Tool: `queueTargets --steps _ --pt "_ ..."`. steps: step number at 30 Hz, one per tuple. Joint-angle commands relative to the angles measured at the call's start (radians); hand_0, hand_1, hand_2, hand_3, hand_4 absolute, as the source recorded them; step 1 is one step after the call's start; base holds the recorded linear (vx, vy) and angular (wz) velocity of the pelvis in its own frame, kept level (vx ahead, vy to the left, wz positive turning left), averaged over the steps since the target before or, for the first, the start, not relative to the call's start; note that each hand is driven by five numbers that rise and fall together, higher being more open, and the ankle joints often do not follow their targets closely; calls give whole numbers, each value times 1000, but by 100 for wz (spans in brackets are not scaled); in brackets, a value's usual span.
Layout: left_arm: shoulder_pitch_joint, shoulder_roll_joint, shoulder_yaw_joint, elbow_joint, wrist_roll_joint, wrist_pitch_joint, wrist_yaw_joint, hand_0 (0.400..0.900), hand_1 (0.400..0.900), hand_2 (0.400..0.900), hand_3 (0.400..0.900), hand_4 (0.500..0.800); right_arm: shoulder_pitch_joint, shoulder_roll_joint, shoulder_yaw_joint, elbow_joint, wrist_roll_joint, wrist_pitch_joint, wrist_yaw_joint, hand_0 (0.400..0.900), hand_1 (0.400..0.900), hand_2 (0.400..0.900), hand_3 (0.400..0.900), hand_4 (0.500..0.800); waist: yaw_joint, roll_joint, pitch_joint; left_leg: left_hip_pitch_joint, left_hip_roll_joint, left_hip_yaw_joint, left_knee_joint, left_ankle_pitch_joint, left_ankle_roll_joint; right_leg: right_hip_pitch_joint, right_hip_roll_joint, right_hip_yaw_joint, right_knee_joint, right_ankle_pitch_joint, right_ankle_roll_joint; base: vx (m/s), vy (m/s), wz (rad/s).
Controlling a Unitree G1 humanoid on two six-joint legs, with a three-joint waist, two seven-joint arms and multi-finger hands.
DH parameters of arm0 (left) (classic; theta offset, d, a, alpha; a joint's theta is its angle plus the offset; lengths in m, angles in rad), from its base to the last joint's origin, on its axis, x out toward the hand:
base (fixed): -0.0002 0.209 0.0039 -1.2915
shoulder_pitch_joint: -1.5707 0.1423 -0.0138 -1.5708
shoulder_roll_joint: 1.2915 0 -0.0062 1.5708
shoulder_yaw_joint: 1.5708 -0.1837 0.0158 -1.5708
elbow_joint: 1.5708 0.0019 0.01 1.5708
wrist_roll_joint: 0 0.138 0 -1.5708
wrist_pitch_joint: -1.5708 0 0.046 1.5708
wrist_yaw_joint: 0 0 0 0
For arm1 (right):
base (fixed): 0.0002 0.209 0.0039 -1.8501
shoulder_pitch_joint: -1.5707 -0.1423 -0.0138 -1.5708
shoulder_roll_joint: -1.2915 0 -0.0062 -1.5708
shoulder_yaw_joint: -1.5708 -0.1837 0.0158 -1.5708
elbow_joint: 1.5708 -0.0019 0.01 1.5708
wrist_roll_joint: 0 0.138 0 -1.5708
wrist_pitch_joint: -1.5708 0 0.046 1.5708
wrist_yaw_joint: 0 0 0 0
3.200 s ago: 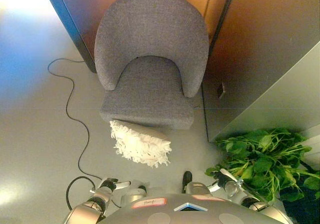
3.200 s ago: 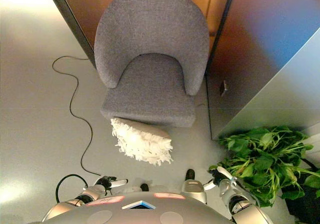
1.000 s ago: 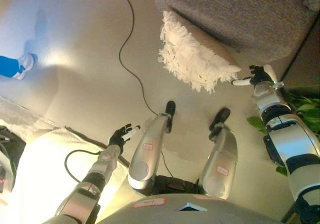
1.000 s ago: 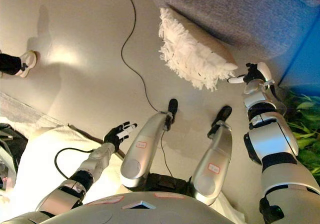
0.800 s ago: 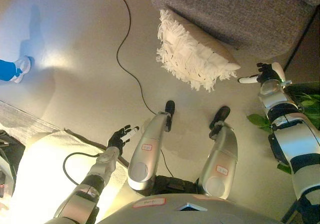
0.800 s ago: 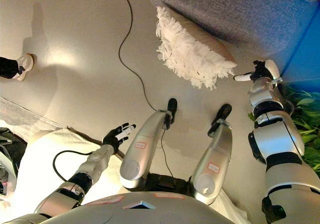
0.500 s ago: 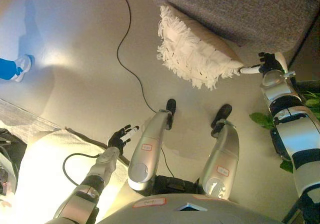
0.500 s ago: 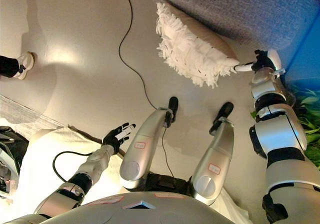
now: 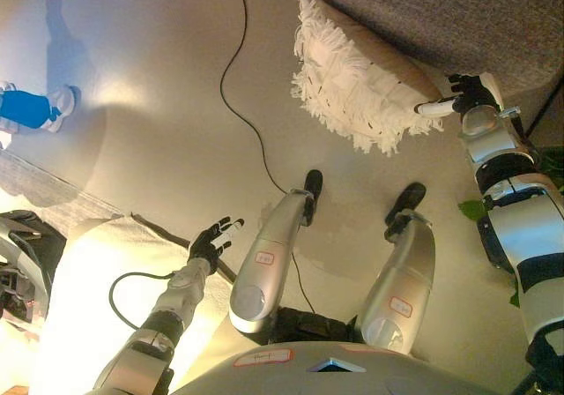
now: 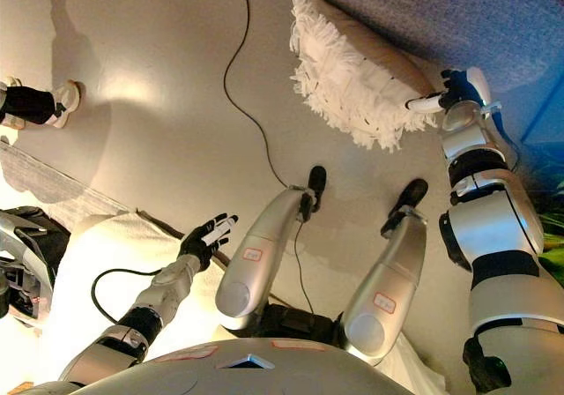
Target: Pick up the pillow and put it on the sofa.
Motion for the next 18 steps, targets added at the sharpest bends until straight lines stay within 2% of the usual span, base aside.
queueTargets --steps 1,8,18 --pt "122 45 24 -44 -22 -26 9 900 900 900 900 800 -120 -82 54 -83 32 2 -12 900 900 900 900 800 15 61 8 29 18 -21 1 -74 -46 21 15 10 112 -162 -41 -12 21 8" --pt "135 37 23 -75 -22 -31 13 900 900 900 900 800 -128 -53 59 -114 66 30 -10 900 900 900 900 800 26 75 15 -9 10 -25 17 -71 -44 -24 9 18 145 -171 -44 -15 25 8" --pt "163 29 6 -124 -49 -75 -3 900 900 900 900 800 -184 -52 83 -109 74 40 0 900 900 900 900 800 47 114 15 -88 -2 -31 32 -47 -45 -114 2 37 183 -173 -43 -31 33 6"
